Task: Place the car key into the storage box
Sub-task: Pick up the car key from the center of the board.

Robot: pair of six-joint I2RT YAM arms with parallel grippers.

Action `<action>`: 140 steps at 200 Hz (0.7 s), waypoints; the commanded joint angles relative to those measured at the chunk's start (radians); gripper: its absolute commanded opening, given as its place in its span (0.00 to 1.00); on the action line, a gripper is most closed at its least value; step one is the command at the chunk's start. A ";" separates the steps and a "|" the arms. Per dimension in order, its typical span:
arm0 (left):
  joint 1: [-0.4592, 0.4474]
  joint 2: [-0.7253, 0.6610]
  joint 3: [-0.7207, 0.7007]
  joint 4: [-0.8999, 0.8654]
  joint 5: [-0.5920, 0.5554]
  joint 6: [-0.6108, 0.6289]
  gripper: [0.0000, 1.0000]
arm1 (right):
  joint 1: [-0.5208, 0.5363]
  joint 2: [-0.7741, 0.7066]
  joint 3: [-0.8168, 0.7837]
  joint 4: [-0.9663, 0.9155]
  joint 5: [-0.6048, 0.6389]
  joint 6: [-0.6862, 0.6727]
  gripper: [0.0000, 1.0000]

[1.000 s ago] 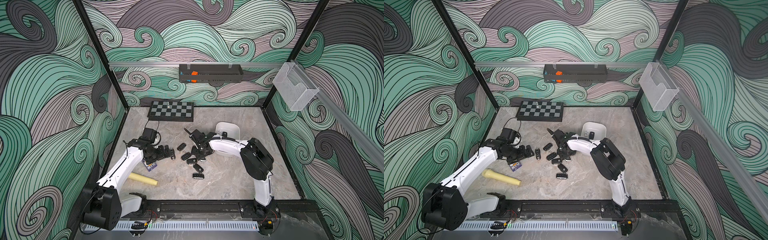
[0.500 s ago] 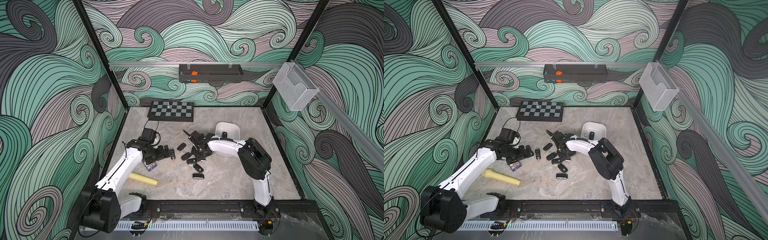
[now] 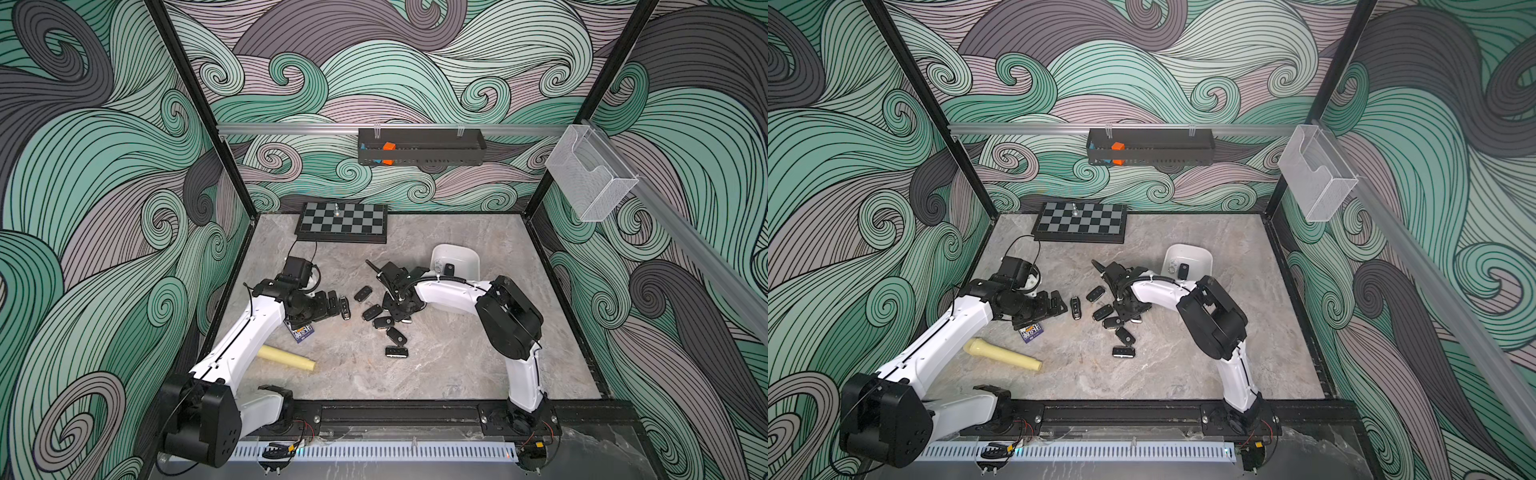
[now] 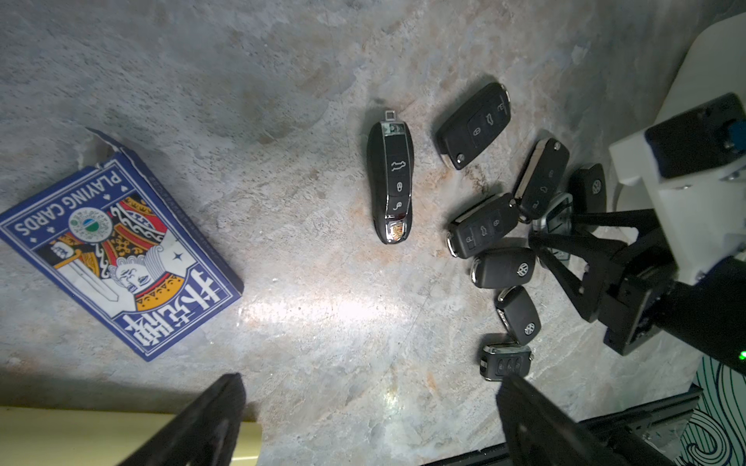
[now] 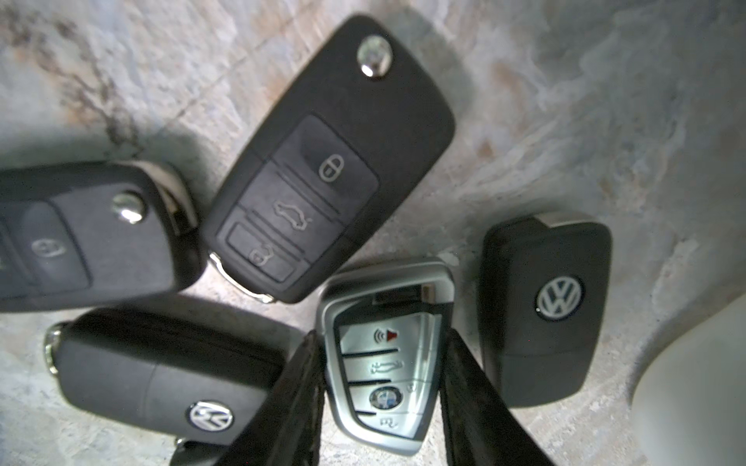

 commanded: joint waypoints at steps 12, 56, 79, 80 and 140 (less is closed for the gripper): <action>0.000 -0.008 0.008 -0.017 -0.007 0.008 0.99 | 0.004 -0.074 0.001 -0.031 -0.013 -0.003 0.30; -0.001 0.028 0.025 0.038 0.065 -0.023 0.99 | 0.003 -0.173 0.000 -0.032 -0.008 0.002 0.29; 0.000 0.062 0.040 0.077 0.097 -0.050 0.99 | -0.005 -0.220 -0.003 -0.031 0.008 0.007 0.29; -0.001 0.065 0.041 0.078 0.097 -0.051 0.99 | -0.006 -0.222 -0.004 -0.032 0.009 0.007 0.29; -0.004 0.173 0.118 0.113 0.134 -0.101 0.99 | -0.104 -0.314 -0.011 -0.031 0.033 0.007 0.29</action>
